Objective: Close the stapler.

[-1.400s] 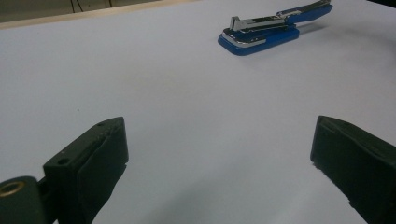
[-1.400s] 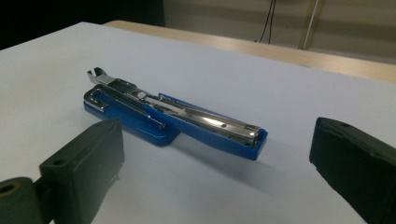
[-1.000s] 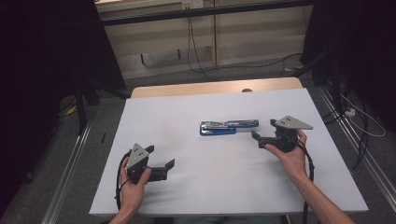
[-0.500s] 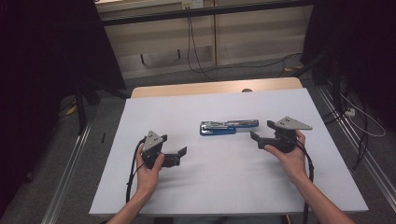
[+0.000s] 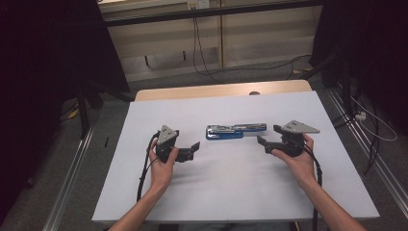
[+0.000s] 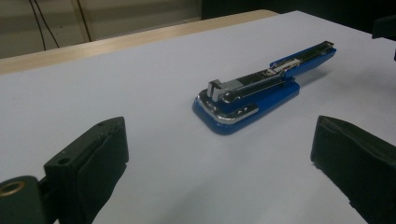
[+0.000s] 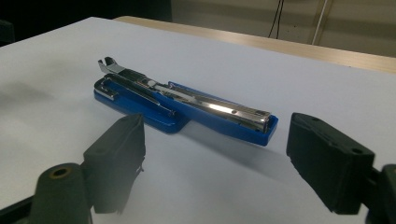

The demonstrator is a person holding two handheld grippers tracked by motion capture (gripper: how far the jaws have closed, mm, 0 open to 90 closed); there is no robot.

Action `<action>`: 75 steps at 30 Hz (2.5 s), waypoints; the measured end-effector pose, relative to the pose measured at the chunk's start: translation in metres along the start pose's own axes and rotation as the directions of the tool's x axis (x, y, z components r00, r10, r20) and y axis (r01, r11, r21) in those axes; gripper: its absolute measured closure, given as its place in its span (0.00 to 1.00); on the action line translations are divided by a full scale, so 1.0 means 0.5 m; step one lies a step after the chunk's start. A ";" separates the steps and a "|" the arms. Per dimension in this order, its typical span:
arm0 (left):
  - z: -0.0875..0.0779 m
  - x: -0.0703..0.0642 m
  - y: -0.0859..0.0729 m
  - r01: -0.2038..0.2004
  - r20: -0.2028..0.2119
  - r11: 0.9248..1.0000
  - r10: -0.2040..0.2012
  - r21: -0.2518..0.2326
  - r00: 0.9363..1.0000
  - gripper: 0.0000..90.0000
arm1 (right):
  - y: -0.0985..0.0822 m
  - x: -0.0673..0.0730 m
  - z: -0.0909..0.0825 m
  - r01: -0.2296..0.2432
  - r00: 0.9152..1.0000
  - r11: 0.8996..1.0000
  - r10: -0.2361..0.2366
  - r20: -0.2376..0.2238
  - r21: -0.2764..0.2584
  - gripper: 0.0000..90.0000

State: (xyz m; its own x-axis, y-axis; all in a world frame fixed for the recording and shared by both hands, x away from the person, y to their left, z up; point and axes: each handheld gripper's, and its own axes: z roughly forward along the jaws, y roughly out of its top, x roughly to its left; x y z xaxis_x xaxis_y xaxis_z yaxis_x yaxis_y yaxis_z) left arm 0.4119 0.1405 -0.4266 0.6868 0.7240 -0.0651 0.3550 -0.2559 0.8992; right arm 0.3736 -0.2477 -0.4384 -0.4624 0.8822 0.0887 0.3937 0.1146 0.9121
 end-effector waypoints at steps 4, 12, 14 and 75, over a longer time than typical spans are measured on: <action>0.022 -0.010 0.009 -0.035 0.016 0.999 0.034 0.032 0.999 0.07 | 0.000 -0.001 0.003 0.006 1.000 1.000 -0.006 -0.005 0.002 0.28; 0.056 -0.013 0.032 -0.022 0.043 0.999 0.021 0.023 0.999 0.08 | -0.002 -0.002 0.009 0.002 1.000 1.000 -0.001 -0.019 0.018 0.34; 0.063 -0.009 0.037 -0.023 0.043 1.000 0.023 0.011 0.999 0.08 | -0.001 -0.003 0.010 -0.008 0.999 1.000 0.008 -0.035 0.021 0.36; 0.156 -0.030 0.047 -0.044 0.114 0.984 0.024 0.172 0.993 1.00 | -0.014 -0.024 0.036 0.043 0.999 0.989 -0.042 -0.014 0.140 1.00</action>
State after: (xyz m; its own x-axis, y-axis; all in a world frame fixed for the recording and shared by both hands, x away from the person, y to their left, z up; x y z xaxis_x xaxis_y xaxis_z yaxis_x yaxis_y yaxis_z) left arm 0.4595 0.0738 -0.4381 0.7630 0.6399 -0.0921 0.4285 -0.3940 0.8131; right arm 0.3905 -0.2508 -0.4530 -0.4897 0.8701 0.0565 0.4808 0.2154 0.8500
